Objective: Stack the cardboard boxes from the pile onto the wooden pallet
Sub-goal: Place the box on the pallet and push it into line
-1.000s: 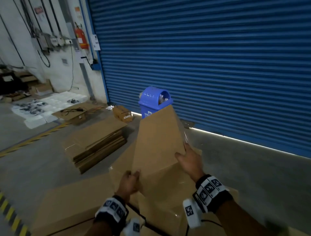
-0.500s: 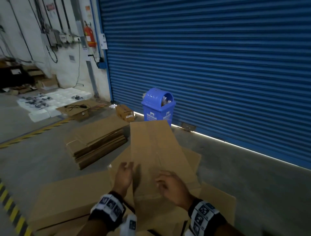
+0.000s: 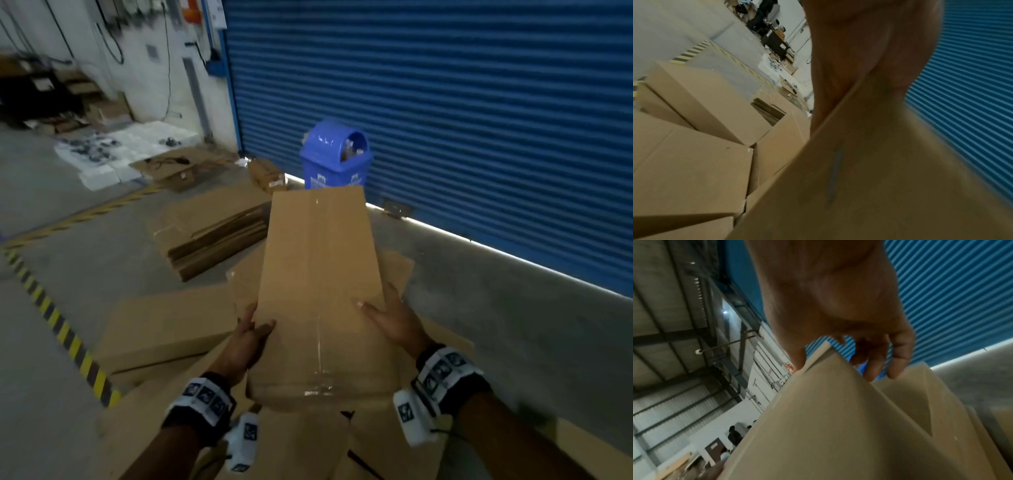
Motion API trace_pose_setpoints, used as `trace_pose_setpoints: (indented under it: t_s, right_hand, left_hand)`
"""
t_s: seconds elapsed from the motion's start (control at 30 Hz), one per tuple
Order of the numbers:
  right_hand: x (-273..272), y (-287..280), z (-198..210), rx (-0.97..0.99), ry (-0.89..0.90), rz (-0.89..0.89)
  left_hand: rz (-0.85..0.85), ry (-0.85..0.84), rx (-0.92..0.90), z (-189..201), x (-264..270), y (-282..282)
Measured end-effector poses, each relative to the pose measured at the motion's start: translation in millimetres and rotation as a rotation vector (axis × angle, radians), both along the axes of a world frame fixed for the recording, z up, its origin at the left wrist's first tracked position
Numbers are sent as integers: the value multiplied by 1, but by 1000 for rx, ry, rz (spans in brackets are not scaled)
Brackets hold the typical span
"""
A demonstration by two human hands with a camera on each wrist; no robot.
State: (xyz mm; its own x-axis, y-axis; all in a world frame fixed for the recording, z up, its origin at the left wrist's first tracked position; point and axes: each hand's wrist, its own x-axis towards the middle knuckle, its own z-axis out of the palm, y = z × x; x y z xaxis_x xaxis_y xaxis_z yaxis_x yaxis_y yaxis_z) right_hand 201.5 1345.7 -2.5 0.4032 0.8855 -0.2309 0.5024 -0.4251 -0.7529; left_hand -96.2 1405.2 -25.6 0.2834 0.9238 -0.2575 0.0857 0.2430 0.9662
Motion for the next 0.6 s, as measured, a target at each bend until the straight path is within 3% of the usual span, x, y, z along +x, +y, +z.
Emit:
trace_pose_setpoints:
  t_s: [0.23, 0.4, 0.5, 0.6]
  right_hand:
    - [-22, -50, -24, 106, 206, 127]
    - [-70, -85, -22, 82, 80, 269]
    - [-105, -112, -18, 102, 96, 244]
    - [-142, -145, -10, 135, 125, 94]
  left_hand:
    - [33, -52, -142, -4, -23, -36]
    - [147, -128, -128, -22, -48, -50]
    - [163, -110, -96, -23, -70, -57]
    - [140, -142, -42, -22, -89, -61]
